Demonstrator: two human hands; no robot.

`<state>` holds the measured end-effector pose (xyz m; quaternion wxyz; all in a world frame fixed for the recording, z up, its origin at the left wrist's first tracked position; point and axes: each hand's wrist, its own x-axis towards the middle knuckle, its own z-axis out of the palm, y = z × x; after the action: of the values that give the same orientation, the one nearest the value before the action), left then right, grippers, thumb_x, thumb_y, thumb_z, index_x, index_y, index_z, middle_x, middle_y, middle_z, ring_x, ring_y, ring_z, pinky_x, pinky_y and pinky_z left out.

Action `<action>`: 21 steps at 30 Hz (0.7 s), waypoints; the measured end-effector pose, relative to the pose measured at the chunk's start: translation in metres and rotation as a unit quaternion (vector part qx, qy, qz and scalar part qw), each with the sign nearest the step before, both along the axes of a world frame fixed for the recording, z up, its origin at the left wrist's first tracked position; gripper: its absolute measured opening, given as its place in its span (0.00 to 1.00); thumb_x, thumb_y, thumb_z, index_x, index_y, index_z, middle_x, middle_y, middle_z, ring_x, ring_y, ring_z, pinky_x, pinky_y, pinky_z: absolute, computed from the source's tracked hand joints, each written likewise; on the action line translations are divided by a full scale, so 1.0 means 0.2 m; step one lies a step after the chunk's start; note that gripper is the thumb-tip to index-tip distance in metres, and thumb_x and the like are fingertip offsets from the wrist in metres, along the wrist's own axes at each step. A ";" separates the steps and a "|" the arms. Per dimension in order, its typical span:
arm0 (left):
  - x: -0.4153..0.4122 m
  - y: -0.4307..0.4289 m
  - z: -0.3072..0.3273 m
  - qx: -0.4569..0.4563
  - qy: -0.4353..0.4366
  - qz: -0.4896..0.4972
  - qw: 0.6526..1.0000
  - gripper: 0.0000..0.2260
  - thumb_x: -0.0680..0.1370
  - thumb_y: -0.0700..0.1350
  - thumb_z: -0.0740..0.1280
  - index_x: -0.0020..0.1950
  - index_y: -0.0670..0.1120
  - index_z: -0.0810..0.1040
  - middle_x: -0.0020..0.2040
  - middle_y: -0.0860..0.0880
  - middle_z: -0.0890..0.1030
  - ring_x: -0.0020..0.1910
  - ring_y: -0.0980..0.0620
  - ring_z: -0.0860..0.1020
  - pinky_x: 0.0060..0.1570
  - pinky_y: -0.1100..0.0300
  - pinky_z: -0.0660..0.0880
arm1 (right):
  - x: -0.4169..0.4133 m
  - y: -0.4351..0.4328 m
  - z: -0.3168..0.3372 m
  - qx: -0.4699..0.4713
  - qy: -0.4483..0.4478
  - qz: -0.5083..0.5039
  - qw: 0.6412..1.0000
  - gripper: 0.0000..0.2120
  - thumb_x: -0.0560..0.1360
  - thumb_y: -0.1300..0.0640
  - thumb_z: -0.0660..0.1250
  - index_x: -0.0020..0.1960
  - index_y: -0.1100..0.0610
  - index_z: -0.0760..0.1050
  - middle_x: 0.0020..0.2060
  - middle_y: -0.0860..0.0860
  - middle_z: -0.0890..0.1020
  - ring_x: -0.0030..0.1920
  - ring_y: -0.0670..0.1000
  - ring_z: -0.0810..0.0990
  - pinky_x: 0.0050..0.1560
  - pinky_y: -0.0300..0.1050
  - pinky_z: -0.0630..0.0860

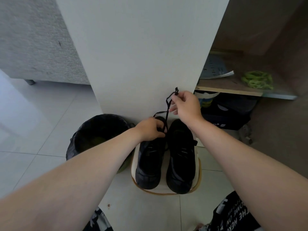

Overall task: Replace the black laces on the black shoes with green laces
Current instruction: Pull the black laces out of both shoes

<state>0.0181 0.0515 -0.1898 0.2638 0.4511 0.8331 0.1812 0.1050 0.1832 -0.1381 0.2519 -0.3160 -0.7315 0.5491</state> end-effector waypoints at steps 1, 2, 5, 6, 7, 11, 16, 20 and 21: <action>0.00 0.00 0.01 0.004 0.001 0.017 1.000 0.04 0.76 0.51 0.72 0.43 0.52 0.81 0.44 0.52 0.78 0.46 0.52 0.77 0.47 0.58 0.75 | 0.02 -0.01 -0.02 -0.001 -0.030 0.021 0.999 0.08 0.82 0.57 0.63 0.45 0.56 0.76 0.39 0.53 0.82 0.31 0.51 0.81 0.29 0.39 0.74; -0.01 0.01 0.02 0.010 -0.001 0.039 0.999 0.09 0.76 0.52 0.71 0.38 0.52 0.79 0.39 0.51 0.79 0.42 0.51 0.77 0.42 0.58 0.72 | 0.03 -0.01 -0.04 0.011 -0.074 0.037 0.996 0.09 0.82 0.56 0.63 0.46 0.58 0.78 0.40 0.53 0.83 0.32 0.51 0.81 0.29 0.39 0.74; -0.02 0.02 0.05 0.044 0.018 0.092 0.995 0.15 0.77 0.54 0.70 0.34 0.47 0.78 0.33 0.49 0.77 0.36 0.51 0.75 0.36 0.58 0.67 | 0.05 0.00 -0.10 0.049 -0.217 0.108 0.969 0.11 0.79 0.54 0.64 0.43 0.56 0.82 0.39 0.52 0.86 0.31 0.49 0.81 0.32 0.38 0.73; -0.03 0.02 0.05 0.052 0.024 0.099 0.993 0.15 0.77 0.54 0.70 0.34 0.47 0.79 0.34 0.48 0.78 0.36 0.50 0.76 0.35 0.58 0.67 | 0.06 -0.01 -0.12 0.059 -0.251 0.137 0.956 0.10 0.77 0.53 0.65 0.42 0.53 0.83 0.38 0.52 0.86 0.31 0.49 0.81 0.34 0.39 0.73; -0.03 0.03 0.05 0.056 0.026 0.101 0.993 0.15 0.77 0.53 0.70 0.33 0.47 0.77 0.34 0.48 0.77 0.36 0.50 0.76 0.34 0.57 0.67 | 0.06 -0.02 -0.13 0.067 -0.272 0.159 0.947 0.08 0.75 0.53 0.67 0.40 0.51 0.83 0.38 0.51 0.86 0.30 0.49 0.81 0.36 0.39 0.74; -0.05 0.03 0.04 0.041 0.017 0.103 0.994 0.16 0.76 0.50 0.71 0.31 0.46 0.74 0.29 0.50 0.72 0.34 0.51 0.73 0.29 0.63 0.63 | 0.03 -0.06 -0.16 0.084 -0.243 0.166 0.952 0.03 0.71 0.50 0.72 0.41 0.44 0.84 0.32 0.40 0.83 0.31 0.43 0.78 0.40 0.40 0.75; -0.06 0.01 0.03 0.041 -0.025 0.112 0.993 0.12 0.72 0.54 0.76 0.36 0.48 0.82 0.29 0.53 0.75 0.34 0.55 0.74 0.30 0.65 0.65 | -0.01 -0.07 -0.14 0.083 -0.206 0.151 0.963 0.08 0.72 0.47 0.76 0.37 0.48 0.84 0.23 0.40 0.79 0.30 0.42 0.77 0.39 0.40 0.73; -0.04 -0.02 0.02 0.027 -0.050 0.087 0.995 0.19 0.68 0.51 0.79 0.58 0.49 0.83 0.48 0.55 0.81 0.47 0.58 0.78 0.48 0.67 0.70 | -0.02 -0.06 -0.12 0.089 -0.158 0.075 0.981 0.10 0.77 0.55 0.72 0.37 0.54 0.82 0.27 0.50 0.83 0.29 0.47 0.80 0.43 0.49 0.82; -0.05 -0.02 0.01 0.023 -0.051 0.080 0.995 0.22 0.68 0.50 0.80 0.60 0.48 0.82 0.51 0.54 0.81 0.48 0.57 0.78 0.49 0.66 0.70 | -0.03 -0.06 -0.10 0.070 -0.123 0.058 0.988 0.10 0.78 0.56 0.71 0.38 0.56 0.81 0.29 0.51 0.83 0.30 0.47 0.81 0.44 0.52 0.83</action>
<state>0.0079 0.0478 -0.1875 0.2801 0.3791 0.8477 0.2434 0.1000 0.1711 -0.1590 0.1489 -0.3199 -0.8105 0.4674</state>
